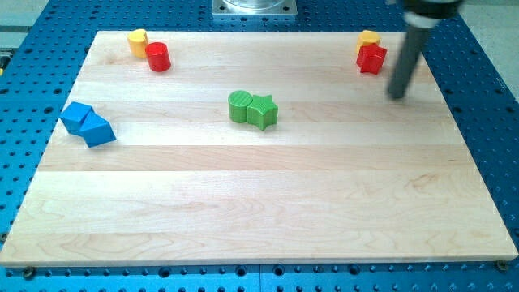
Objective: Move the red star to the top right of the board
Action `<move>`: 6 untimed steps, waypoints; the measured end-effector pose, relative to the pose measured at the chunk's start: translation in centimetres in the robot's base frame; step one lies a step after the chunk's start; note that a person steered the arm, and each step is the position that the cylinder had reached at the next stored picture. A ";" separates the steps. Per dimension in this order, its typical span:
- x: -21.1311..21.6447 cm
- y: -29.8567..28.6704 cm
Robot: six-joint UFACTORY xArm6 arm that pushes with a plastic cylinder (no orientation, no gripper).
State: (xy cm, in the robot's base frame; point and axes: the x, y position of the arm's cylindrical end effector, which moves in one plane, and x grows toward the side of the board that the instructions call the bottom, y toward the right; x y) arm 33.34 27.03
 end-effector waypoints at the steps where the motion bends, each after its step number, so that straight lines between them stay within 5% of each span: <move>1: -8.7 1.1; 3: -10.0 -10.5; 4: -9.5 -20.9; 5: 0.4 -18.9; 6: 0.7 -10.8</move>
